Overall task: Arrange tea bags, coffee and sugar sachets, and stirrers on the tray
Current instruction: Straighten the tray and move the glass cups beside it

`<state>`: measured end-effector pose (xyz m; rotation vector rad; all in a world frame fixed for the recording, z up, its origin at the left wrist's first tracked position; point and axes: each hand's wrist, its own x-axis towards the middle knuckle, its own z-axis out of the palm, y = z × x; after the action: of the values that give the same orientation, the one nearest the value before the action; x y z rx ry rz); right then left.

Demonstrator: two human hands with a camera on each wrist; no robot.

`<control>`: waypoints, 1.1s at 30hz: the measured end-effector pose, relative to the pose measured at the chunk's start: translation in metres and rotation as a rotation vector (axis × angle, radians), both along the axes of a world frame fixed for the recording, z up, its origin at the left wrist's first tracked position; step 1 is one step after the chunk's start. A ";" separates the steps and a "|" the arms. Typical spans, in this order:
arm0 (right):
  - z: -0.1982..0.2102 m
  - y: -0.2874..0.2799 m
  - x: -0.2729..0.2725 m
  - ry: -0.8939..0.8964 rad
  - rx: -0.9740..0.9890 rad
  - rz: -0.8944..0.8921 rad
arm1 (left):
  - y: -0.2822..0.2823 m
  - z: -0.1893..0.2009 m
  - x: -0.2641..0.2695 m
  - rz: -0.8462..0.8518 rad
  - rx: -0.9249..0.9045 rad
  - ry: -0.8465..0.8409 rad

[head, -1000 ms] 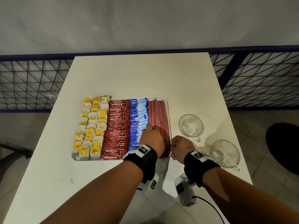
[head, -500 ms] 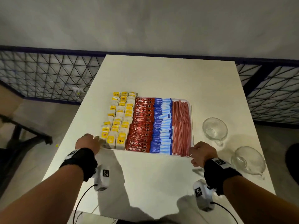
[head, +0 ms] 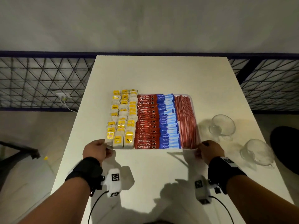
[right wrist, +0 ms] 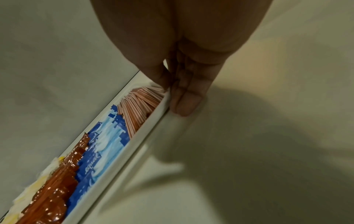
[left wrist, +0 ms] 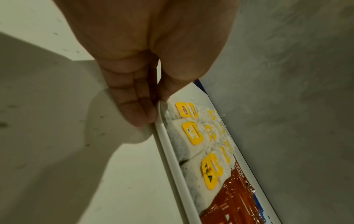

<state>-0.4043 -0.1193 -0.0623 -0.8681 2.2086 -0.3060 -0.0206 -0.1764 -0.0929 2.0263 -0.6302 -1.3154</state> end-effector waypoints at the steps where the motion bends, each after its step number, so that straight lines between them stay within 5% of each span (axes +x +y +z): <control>1: 0.000 -0.006 0.001 -0.013 -0.014 -0.018 | -0.007 0.000 0.000 0.008 -0.005 0.001; 15: -0.010 -0.101 0.000 -0.015 -0.065 -0.050 | -0.098 -0.004 -0.019 0.062 -0.087 0.055; 33: -0.012 -0.112 0.002 0.056 -0.005 0.001 | -0.120 -0.007 -0.018 0.027 -0.039 0.026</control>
<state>-0.4021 -0.2318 -0.0743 -0.8900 2.2601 -0.2896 -0.0388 -0.2965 -0.0999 1.9771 -0.6104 -1.3019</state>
